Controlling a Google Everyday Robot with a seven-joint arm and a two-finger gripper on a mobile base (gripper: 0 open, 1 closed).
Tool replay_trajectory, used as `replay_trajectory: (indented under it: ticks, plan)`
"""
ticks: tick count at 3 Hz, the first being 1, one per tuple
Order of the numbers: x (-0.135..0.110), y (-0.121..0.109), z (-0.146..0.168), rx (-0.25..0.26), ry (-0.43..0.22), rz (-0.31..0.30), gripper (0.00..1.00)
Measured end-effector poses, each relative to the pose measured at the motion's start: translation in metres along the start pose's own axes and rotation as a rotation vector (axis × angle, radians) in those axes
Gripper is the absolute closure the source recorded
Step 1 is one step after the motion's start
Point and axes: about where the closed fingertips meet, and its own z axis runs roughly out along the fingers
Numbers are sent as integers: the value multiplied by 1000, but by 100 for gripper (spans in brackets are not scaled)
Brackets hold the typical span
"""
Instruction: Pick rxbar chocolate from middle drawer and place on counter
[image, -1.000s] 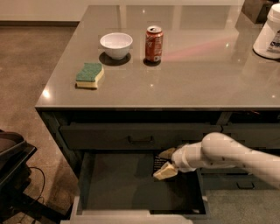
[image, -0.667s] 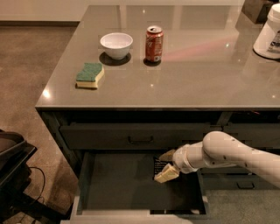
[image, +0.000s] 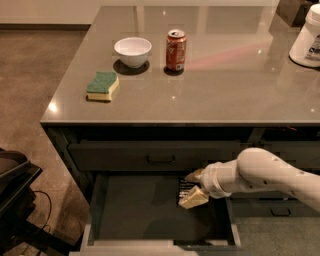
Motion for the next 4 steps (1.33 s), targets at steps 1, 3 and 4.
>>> replay_trajectory:
  ticks: [1, 3, 4]
  plan:
    - [-21, 28, -57, 111, 31, -6, 100]
    - [-62, 39, -132, 287, 79, -82, 100]
    - [-62, 40, -131, 284, 78, -81, 100]
